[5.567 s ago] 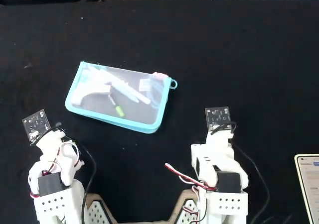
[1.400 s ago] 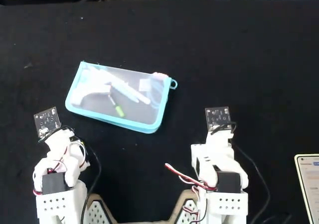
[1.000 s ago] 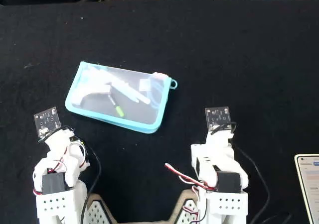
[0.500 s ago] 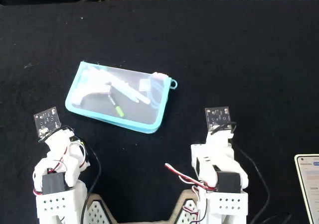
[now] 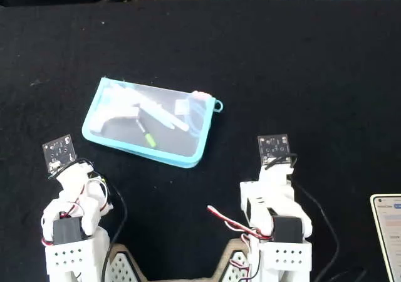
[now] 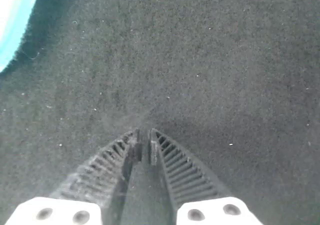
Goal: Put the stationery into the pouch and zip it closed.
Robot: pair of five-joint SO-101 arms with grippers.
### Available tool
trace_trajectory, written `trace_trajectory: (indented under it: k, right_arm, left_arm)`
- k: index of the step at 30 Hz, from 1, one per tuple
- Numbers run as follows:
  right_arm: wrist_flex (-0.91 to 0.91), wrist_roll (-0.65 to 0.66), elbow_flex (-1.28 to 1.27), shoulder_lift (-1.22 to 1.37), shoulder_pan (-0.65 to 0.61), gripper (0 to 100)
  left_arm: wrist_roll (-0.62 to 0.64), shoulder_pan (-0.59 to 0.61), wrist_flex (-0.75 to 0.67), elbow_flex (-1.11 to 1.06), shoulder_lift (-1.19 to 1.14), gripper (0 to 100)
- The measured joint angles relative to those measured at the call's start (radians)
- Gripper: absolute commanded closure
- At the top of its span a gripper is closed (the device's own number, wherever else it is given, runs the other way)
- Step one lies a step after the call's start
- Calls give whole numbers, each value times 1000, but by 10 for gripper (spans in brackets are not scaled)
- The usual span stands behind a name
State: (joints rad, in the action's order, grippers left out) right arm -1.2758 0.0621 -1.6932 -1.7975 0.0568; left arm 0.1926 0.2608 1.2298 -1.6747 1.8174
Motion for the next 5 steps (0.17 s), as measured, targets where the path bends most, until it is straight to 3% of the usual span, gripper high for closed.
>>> trace_trajectory:
  k: [5]
  right_arm:
    - [0, 0, 0, 0, 0, 968]
  left_arm:
    - [0, 0, 0, 0, 0, 970]
